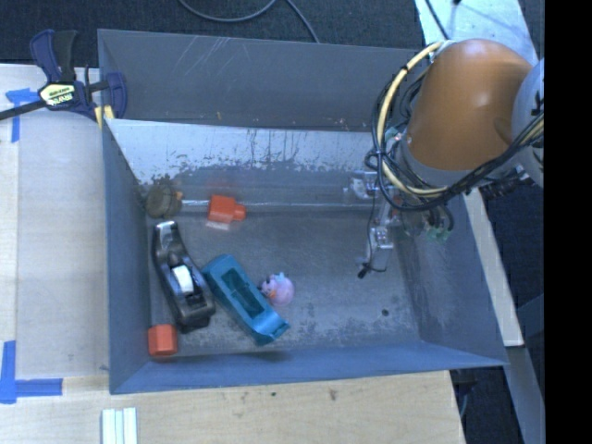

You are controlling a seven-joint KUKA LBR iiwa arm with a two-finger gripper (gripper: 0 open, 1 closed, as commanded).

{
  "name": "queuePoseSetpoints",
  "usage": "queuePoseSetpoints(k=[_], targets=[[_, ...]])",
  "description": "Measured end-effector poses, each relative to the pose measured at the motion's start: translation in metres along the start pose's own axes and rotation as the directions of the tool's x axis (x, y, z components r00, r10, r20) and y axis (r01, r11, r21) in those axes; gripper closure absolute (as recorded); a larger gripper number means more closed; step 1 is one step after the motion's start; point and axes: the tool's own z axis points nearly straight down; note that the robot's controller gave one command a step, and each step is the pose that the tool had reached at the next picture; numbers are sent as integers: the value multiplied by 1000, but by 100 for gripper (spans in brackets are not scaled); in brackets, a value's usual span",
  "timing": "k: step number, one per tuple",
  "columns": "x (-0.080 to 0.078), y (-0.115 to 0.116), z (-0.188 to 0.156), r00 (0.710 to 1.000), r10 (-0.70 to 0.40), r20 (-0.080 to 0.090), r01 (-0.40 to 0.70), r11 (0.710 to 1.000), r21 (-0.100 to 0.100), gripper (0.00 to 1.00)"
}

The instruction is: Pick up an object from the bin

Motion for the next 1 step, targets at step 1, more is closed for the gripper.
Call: queuePoseSetpoints(k=[1], targets=[[-1,0,-5,1000,0,8,0,1000,0,0]])
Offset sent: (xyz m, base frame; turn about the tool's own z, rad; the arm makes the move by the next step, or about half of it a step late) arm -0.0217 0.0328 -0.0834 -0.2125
